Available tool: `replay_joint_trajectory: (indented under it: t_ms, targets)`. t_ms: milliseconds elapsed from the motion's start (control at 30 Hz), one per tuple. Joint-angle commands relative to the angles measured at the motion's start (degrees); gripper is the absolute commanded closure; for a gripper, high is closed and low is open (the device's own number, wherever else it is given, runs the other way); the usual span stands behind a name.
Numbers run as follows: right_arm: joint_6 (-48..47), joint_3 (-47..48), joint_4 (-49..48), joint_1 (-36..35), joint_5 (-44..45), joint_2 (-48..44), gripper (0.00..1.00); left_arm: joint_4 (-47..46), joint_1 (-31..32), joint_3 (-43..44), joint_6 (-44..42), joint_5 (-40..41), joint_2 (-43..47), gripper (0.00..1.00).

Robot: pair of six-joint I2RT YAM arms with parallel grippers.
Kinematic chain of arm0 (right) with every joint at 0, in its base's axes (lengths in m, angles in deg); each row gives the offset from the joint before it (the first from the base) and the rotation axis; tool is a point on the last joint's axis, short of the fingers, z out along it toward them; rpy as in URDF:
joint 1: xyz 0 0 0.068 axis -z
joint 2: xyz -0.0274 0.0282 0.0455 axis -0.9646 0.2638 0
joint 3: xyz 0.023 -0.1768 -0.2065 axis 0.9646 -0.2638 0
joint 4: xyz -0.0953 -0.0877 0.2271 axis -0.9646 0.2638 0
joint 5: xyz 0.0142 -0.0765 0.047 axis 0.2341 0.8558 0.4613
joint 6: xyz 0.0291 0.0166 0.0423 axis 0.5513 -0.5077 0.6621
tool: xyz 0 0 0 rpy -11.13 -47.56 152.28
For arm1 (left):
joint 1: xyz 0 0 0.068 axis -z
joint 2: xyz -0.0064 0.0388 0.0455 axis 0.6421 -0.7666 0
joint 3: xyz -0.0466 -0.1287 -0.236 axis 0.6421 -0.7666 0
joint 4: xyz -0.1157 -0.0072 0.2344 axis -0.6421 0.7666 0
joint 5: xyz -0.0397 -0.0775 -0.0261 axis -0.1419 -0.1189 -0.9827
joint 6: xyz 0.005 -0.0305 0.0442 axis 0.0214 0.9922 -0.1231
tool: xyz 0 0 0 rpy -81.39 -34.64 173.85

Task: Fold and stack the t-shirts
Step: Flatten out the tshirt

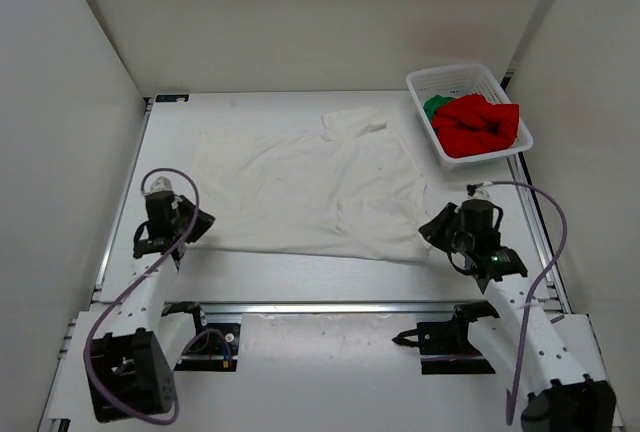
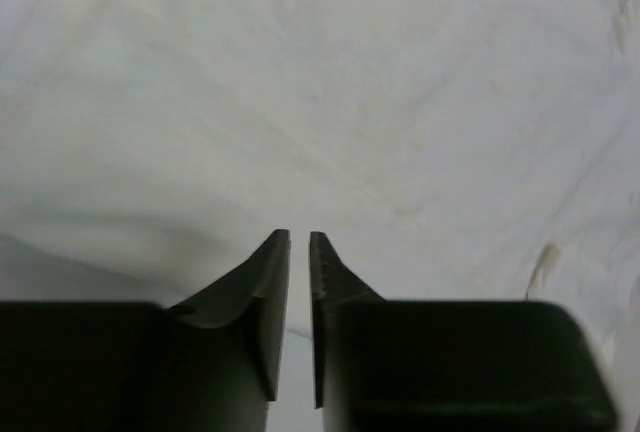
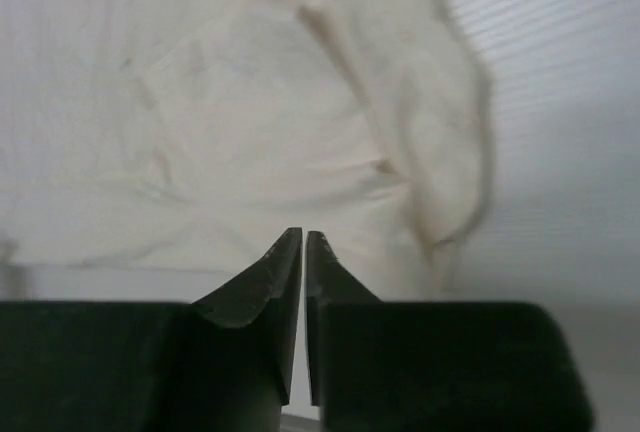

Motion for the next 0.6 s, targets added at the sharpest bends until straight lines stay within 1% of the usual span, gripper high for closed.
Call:
replay_joint_trajectory:
  t_ms: [0, 33, 67, 100, 133, 167, 200, 233, 300, 333, 367, 400, 467, 567]
  targets:
    - [-2.4, 3.47, -5.95, -12.91, 4.69, 7.07, 1.0, -5.71, 13.03, 0.24, 1.07, -0.85, 0.42, 0.79]
    - [-2.49, 4.7, -7.88, -17.74, 5.65, 11.79, 1.0, -6.24, 19.94, 0.15, 2.39, 1.68, -0.37, 0.86]
    - [-2.06, 5.4, -9.64, -19.88, 6.44, 17.06, 1.0, -7.47, 26.01, -0.29, 2.92, 2.83, -1.95, 0.9]
    - [-3.01, 6.89, -10.7, -24.25, 7.32, 22.33, 1.0, -9.13, 31.03, -1.16, 4.49, 4.33, -3.53, 0.96]
    - [-3.28, 9.17, -11.23, -26.9, 7.77, 24.56, 1.0, -11.32, 32.82, -1.87, 5.55, 4.25, -4.5, 0.99]
    - [-3.89, 10.06, -12.72, -28.15, 7.6, 28.85, 1.0, -12.04, 35.54, -2.05, 5.82, 4.08, -6.16, 1.0]
    - [-4.42, 12.07, -14.82, -30.68, 7.59, 31.76, 1.0, -14.05, 36.87, -3.09, 6.7, 3.12, -8.7, 1.0]
    - [-4.34, 12.44, -15.19, -31.58, 7.77, 33.01, 1.0, -16.59, 37.32, -3.19, 7.49, 2.24, -9.69, 1.0]
    - [-4.6, 13.76, -18.52, -33.08, 7.51, 37.57, 1.0, -18.01, 38.02, -3.19, 7.32, 1.26, -13.72, 1.0]
    - [-4.77, 14.8, -18.97, -33.43, 7.51, 38.81, 1.0, -18.37, 38.2, -3.19, 7.15, 2.13, -14.26, 1.0]
    - [-4.78, 15.77, -18.97, -33.35, 7.59, 41.0, 1.0, -19.07, 38.03, -3.45, 7.06, 1.19, -15.31, 1.0]
    - [-5.21, 15.96, -19.15, -33.78, 9.42, 42.5, 1.0, -19.69, 37.77, -3.46, 7.23, 1.09, -15.49, 1.0]
    - [-4.95, 15.7, -19.84, -34.14, 10.32, 43.82, 1.0, -19.7, 37.07, -3.98, 6.8, 2.22, -15.15, 1.0]
    - [-3.9, 12.11, -23.36, -33.35, 9.7, 43.74, 1.0, -19.96, 34.43, -5.47, 6.27, 1.27, -15.14, 0.99]
